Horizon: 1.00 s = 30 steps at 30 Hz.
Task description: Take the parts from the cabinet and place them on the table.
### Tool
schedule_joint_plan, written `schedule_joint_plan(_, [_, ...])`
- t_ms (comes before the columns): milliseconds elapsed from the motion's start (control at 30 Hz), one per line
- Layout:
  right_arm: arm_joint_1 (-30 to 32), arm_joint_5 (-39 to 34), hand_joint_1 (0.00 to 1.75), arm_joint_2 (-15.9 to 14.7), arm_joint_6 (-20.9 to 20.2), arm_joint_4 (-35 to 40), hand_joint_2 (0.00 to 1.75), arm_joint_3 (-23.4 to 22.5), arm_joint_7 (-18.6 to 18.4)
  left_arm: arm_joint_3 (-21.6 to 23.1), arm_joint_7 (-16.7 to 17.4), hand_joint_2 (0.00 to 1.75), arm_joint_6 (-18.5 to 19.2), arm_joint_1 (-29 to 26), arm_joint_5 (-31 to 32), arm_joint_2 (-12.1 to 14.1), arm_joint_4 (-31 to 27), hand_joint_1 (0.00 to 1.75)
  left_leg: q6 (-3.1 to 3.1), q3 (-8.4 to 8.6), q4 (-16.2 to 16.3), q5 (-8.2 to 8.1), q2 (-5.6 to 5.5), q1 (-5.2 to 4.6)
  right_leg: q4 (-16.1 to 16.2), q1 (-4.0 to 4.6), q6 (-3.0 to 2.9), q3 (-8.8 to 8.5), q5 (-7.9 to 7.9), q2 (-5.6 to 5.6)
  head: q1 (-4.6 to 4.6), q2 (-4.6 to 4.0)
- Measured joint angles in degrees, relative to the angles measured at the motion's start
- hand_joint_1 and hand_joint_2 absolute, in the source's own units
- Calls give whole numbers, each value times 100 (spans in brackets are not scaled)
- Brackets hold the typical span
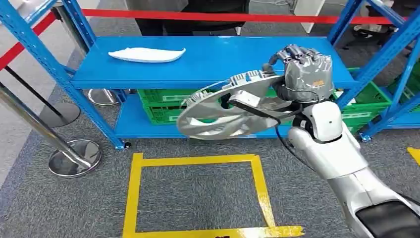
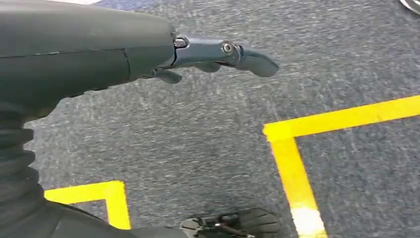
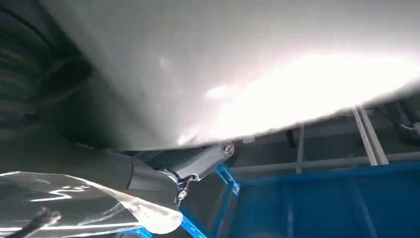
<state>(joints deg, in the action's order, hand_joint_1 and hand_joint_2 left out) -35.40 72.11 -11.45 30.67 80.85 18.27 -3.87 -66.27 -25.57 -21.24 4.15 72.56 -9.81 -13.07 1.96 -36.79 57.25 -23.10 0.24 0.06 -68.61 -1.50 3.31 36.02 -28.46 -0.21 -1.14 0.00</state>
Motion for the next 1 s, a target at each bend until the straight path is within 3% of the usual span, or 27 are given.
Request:
schedule_joint_plan(33, [-6,0,175,0,0,0,175,0,2,0,-7,175,0,1,2,0,0,0,-30,-53,31,34,-1,0,522,-6,-1,-369,35,-2,-4,0])
schedule_joint_plan(67, [-23,0,175,0,0,0,175,4,9,2,-9,175,0,3,2,2,0,0,-65,-124,63,58,-2,-34,951,24,11,-695,-145,-3,-7,0])
schedule_joint_plan(100, [-20,-2,175,0,-2,7,175,4,13,2,-11,175,0,3,4,2,0,0,-91,-148,94,114,-6,-32,1212,26,-17,-812,-259,18,7,0])
schedule_joint_plan(200, [8,-2,175,0,-7,-7,175,11,13,0,-13,175,0,-20,2,2,0,0,-171,-213,58,263,-20,-36,1163,33,-68,-680,-182,14,2,0])
schedule_joint_plan(233, [-2,-2,175,0,-9,-11,175,18,15,2,-13,175,0,-16,7,4,0,0,-210,-261,108,119,-24,-17,1168,-6,-133,-653,-134,-13,4,0])
schedule_joint_plan(267, [2,-2,175,-2,-15,-11,175,22,15,2,-13,175,0,-17,7,4,0,0,-258,-309,320,-172,-21,-15,1155,-4,-194,-608,-96,-16,30,0])
schedule_joint_plan(333, [2,-4,175,-4,-20,-15,175,20,15,0,-15,175,0,-21,7,4,0,0,-311,-506,1204,-809,-21,16,1126,14,-260,-507,-31,-34,35,0])
schedule_joint_plan(367, [3,-4,175,-4,-24,-15,175,22,13,2,-17,175,2,-17,7,4,0,0,-323,-586,1628,-1003,-21,20,1102,22,-269,-447,-3,-35,39,0])
schedule_joint_plan(400, [7,-2,175,-4,-26,-17,175,22,13,2,-22,175,2,-13,7,4,0,0,-325,-596,1885,-1048,-21,21,1069,28,-268,-383,22,-34,39,0])
schedule_joint_plan(433, [12,-4,175,-6,-28,-17,175,22,13,2,-26,175,4,-10,7,0,0,0,-315,-510,1893,-961,-22,20,1028,36,-268,-308,47,-32,37,0])
schedule_joint_plan(467, [15,-2,175,-7,-33,-17,175,24,15,2,-24,175,2,-11,7,-2,0,0,-288,-312,1670,-794,-22,19,990,45,-268,-238,70,-25,42,0])
schedule_joint_plan(533, [18,-15,175,-7,-42,-15,175,24,13,2,-24,175,2,-7,7,0,0,0,-178,293,757,-484,-41,-12,939,65,-265,-165,99,-8,39,0])
schedule_joint_plan(567, [19,-17,175,-7,-46,-17,175,22,13,2,-24,175,2,0,7,15,0,0,-90,480,424,-578,-66,-31,932,56,-256,-126,122,-17,31,0])
schedule_joint_plan(600, [11,-17,175,-20,-57,-17,175,22,13,2,-26,175,0,-2,9,15,0,0,-86,553,252,-562,-63,-48,921,77,-218,-92,163,-11,26,0])
schedule_joint_plan(700, [49,-20,175,-26,-83,-17,175,26,13,2,-26,175,0,-8,11,13,0,0,-46,483,191,-454,-64,-102,996,18,-102,-25,327,-13,37,0])
schedule_joint_plan(733, [57,-20,175,-52,-85,-17,175,24,13,2,-26,175,0,-11,9,-4,0,0,7,544,-31,-382,-37,-17,985,21,-71,37,266,-4,35,0])
schedule_joint_plan(800, [44,-22,175,-79,-87,-17,175,17,9,2,-24,175,0,10,2,4,0,0,96,422,-56,-271,-14,-32,634,28,-46,198,-238,9,0,0])
schedule_joint_plan(867, [57,-24,175,-83,-89,-20,175,20,7,2,-24,175,0,17,4,-9,0,0,90,299,-44,-187,-9,-35,-180,21,-9,359,-757,9,11,0])
schedule_joint_plan(900, [67,-28,175,-90,-90,-24,175,20,9,2,-24,175,0,16,4,-22,0,0,84,232,-39,-136,-7,-34,-489,22,14,401,-833,10,-9,0])
schedule_joint_plan(933, [71,-28,175,-92,-90,-24,175,20,7,2,-24,175,0,16,4,-26,0,0,72,153,-25,-77,-4,-30,-633,18,38,364,-697,8,-9,0])
schedule_joint_plan(1000, [68,-28,175,-96,-92,-24,175,20,7,2,-24,175,0,17,4,-35,0,0,24,-25,35,20,1,-1,-281,-6,78,7,-158,7,-15,0])
